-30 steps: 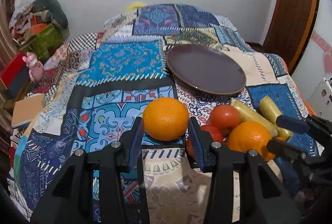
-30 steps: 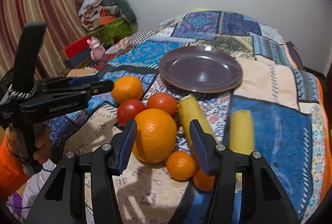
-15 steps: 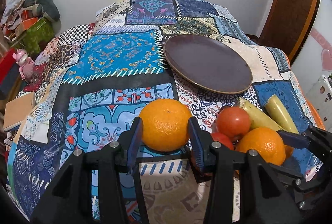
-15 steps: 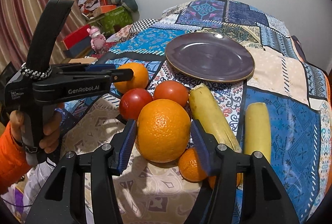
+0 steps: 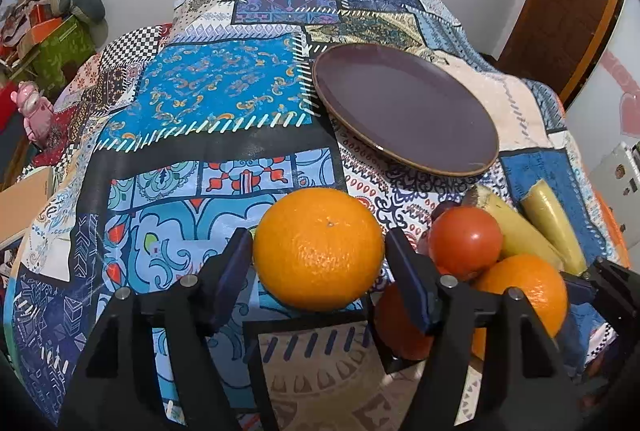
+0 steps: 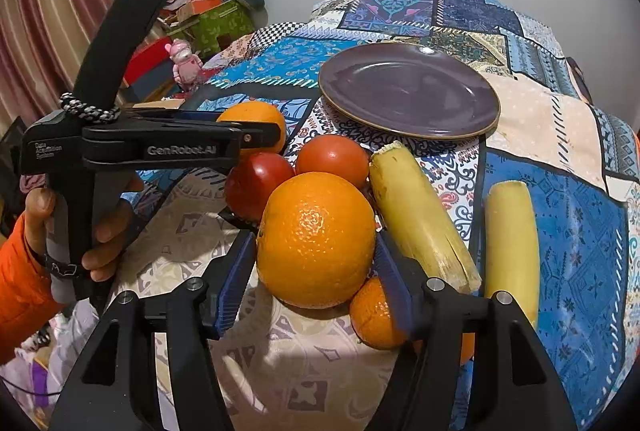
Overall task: Organize fruits
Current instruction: 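Grasp a large orange with the right tool while the left tool grasps another orange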
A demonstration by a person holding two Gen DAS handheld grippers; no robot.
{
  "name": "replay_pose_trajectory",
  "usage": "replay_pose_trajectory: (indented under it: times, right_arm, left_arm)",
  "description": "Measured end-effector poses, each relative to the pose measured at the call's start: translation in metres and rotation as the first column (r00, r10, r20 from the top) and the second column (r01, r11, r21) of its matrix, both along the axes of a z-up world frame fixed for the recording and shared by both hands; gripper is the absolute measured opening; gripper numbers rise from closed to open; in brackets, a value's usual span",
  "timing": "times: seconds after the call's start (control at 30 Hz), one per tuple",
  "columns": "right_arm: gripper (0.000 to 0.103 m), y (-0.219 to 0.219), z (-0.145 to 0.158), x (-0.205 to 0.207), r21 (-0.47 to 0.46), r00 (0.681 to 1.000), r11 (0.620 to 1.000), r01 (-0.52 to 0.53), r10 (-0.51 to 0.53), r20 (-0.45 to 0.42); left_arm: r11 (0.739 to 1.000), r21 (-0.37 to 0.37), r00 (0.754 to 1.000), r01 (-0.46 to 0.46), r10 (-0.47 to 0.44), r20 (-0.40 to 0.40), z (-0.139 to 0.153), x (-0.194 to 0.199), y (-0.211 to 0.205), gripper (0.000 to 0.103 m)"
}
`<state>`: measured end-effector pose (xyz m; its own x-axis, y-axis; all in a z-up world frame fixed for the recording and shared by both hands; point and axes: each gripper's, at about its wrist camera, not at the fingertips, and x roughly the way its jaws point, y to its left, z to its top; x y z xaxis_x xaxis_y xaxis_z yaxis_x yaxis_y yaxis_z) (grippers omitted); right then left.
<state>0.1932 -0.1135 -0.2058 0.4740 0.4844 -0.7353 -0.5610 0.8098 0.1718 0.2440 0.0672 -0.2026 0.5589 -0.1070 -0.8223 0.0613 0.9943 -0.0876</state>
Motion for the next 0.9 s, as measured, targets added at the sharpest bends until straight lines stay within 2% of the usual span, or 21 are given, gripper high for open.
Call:
replay_pose_trajectory:
  times: [0.07, 0.23, 0.3, 0.5, 0.6, 0.7, 0.9]
  right_arm:
    - [0.059, 0.001, -0.001, 0.002, -0.005, 1.0, 1.0, -0.003, 0.003, 0.003]
    - [0.061, 0.007, -0.004, 0.004, -0.017, 1.0, 1.0, -0.007, 0.007, 0.01]
    - [0.061, 0.009, -0.005, 0.004, -0.021, 1.0, 1.0, -0.01, 0.011, 0.017]
    - [0.059, 0.008, -0.005, 0.004, -0.009, 1.0, 1.0, -0.015, 0.015, 0.016]
    - [0.057, 0.006, -0.003, 0.005, 0.005, 1.0, 1.0, -0.02, 0.02, 0.014]
    - [0.054, 0.006, 0.001, 0.004, 0.008, 1.0, 1.0, -0.021, 0.021, 0.023]
    - [0.054, 0.001, 0.007, 0.009, 0.031, 1.0, 0.999, -0.009, 0.008, 0.017]
  left_arm:
    - [1.0, 0.001, 1.0, -0.002, 0.002, -0.013, -0.005, 0.003, -0.001, 0.068]
    - [0.995, -0.094, 0.998, -0.022, 0.017, -0.059, -0.012, 0.012, 0.01, 0.068]
    - [0.994, -0.108, 0.998, -0.025, 0.018, -0.06, -0.014, 0.012, 0.012, 0.068]
    - [0.995, -0.1, 0.999, -0.019, 0.014, -0.048, -0.011, 0.009, 0.011, 0.067]
    - [0.995, -0.084, 0.999, -0.045, 0.043, -0.029, -0.007, 0.004, 0.013, 0.067]
    - [0.996, -0.061, 0.998, -0.07, 0.07, 0.003, 0.001, -0.002, 0.015, 0.067]
    - [0.997, -0.049, 0.996, -0.063, 0.066, 0.067, 0.025, -0.012, 0.013, 0.067]
